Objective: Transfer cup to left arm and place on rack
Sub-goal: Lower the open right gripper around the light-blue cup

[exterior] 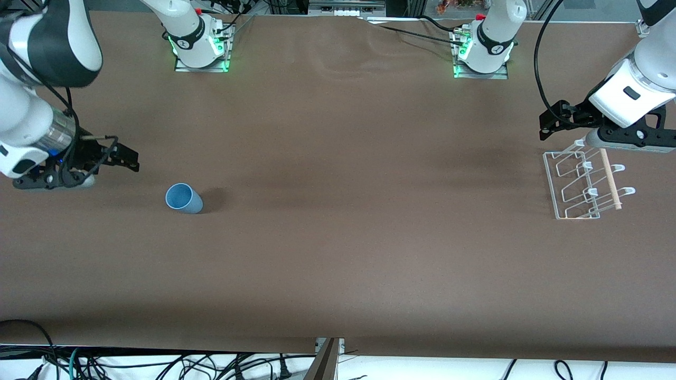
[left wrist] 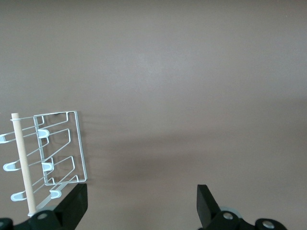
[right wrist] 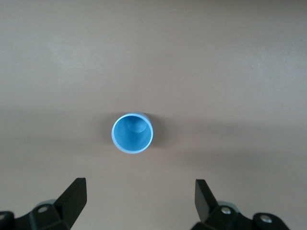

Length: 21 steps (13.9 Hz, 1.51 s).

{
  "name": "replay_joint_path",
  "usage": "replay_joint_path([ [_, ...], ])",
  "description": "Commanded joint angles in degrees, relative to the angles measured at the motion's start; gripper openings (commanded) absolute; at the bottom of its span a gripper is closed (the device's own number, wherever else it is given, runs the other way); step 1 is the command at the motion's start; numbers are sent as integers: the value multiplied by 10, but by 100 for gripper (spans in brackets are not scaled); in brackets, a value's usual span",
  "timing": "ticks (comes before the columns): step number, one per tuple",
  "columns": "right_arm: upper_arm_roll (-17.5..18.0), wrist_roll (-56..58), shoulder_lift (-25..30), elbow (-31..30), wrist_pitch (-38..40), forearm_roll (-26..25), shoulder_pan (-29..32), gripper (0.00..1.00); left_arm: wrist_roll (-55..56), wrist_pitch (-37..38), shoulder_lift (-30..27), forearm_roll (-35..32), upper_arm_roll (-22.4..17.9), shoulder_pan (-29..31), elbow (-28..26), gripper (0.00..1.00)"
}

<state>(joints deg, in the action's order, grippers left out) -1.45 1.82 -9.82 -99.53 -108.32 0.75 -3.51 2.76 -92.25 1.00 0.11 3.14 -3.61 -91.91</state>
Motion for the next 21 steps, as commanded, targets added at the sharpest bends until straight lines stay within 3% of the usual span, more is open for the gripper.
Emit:
replay_joint_path([
  [1,0,16,-44,-7,-55,-5,10,100,-12,2,-3,8,-5,-6,-2,100],
  [8,0,38,-123,-74,-222,0,16,97,-1,3,-4,8,-5,-5,-5,100],
  [18,1,35,-112,-131,-225,6,16,95,0,4,-7,8,-4,-10,-8,100],
  [21,1,33,-112,-138,-225,6,16,89,0,4,-7,8,-4,-10,-7,100],
])
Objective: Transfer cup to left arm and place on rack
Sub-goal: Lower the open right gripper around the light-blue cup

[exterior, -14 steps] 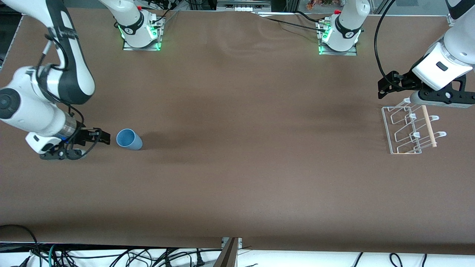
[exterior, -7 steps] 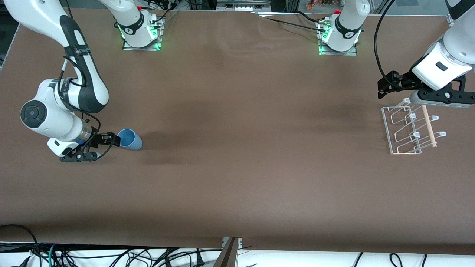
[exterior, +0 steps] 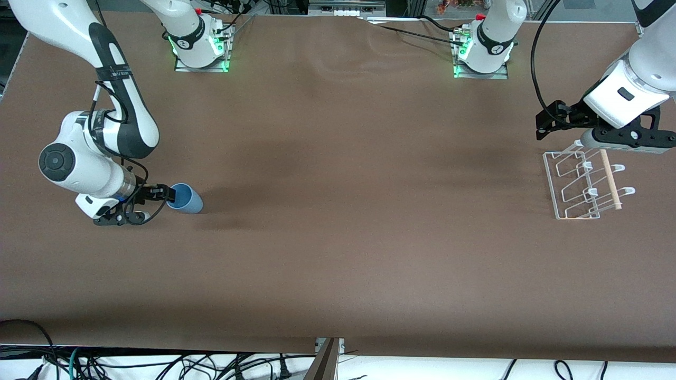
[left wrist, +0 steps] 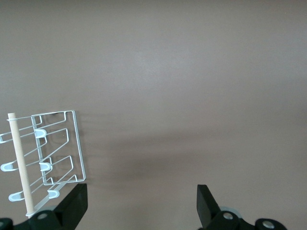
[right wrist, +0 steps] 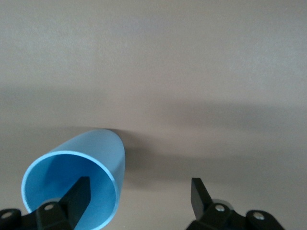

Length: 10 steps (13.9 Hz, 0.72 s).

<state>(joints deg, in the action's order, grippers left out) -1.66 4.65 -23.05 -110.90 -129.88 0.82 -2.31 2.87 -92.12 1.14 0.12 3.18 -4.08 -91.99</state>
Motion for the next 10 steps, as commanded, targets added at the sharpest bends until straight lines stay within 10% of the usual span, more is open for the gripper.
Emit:
replay_joint_path([
  [1,3,4,20,-26,-9,6,4,87,-1,3,-9,8,-5,-6,-6,100],
  [10,8,-1,17,-54,-50,6,2,57,-1,19,-10,8,-5,-5,-7,100],
])
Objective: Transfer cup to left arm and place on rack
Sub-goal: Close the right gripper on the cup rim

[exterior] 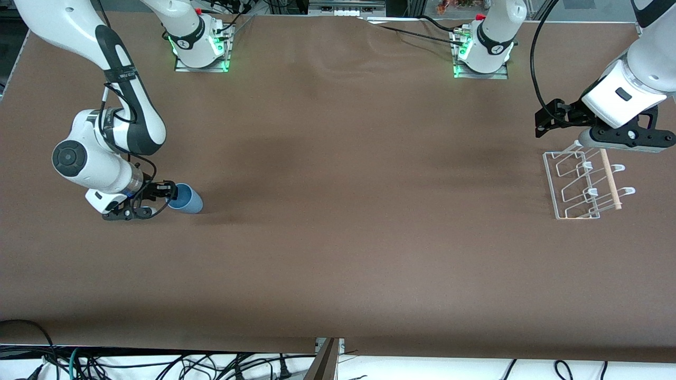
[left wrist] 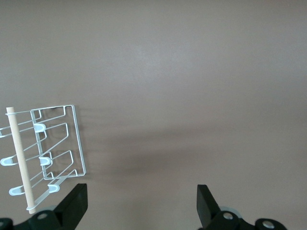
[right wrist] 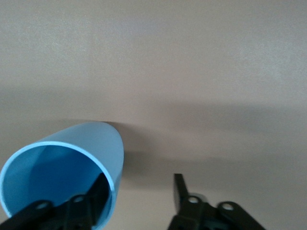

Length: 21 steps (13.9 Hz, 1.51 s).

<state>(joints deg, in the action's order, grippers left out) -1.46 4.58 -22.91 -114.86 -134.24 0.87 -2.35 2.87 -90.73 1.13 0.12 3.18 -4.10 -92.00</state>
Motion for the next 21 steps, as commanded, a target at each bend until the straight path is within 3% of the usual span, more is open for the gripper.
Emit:
replay_joint_path([
  [1,6,0,15,-14,-8,5,2,57,-1,5,-10,8,-5,-6,-7,100],
  [5,6,-1,15,-14,-7,5,1,53,-1,6,-10,8,-5,-6,-6,100],
  [9,8,-17,15,-13,-7,5,-1,41,-1,7,-10,8,-5,-6,-6,100],
  [11,14,-19,15,-12,-4,5,-2,28,-1,7,-10,8,-5,-6,-6,100],
  [14,16,-28,14,-10,-3,5,-2,0,-1,7,-10,8,-5,-6,-6,100],
  [18,19,-24,14,12,13,17,-4,0,-1,7,-10,8,-5,-6,-6,100],
  [21,38,-26,18,83,132,118,-4,0,-3,10,-9,8,-5,-6,-2,100],
])
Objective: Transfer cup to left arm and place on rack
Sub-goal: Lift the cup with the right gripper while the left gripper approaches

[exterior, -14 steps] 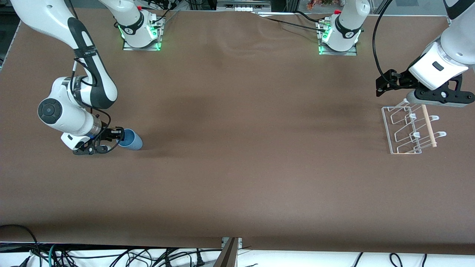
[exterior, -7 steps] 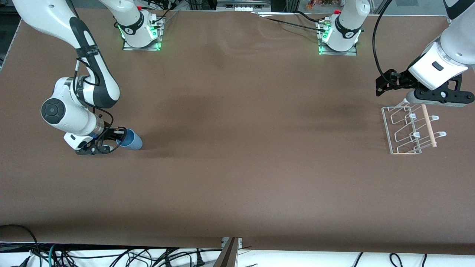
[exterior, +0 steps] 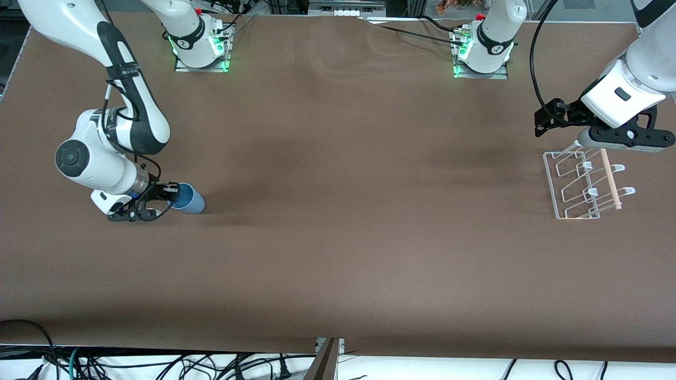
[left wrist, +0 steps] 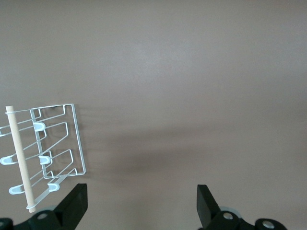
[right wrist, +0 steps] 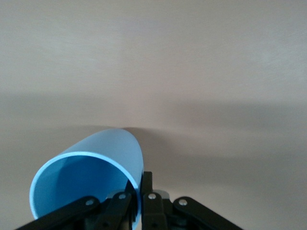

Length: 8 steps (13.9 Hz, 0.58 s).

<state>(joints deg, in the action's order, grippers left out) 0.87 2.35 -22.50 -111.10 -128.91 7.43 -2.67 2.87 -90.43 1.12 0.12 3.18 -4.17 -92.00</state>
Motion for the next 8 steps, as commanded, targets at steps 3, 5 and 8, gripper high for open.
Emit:
replay_joint_path([
  [3,39,-64,14,111,179,121,-7,0,-15,10,-1,6,-5,-8,6,100],
  [5,79,-137,14,141,200,164,-8,0,-34,10,6,14,-6,-3,10,100],
  [8,145,-265,10,181,192,232,-17,0,-55,36,46,49,-5,-7,11,100],
])
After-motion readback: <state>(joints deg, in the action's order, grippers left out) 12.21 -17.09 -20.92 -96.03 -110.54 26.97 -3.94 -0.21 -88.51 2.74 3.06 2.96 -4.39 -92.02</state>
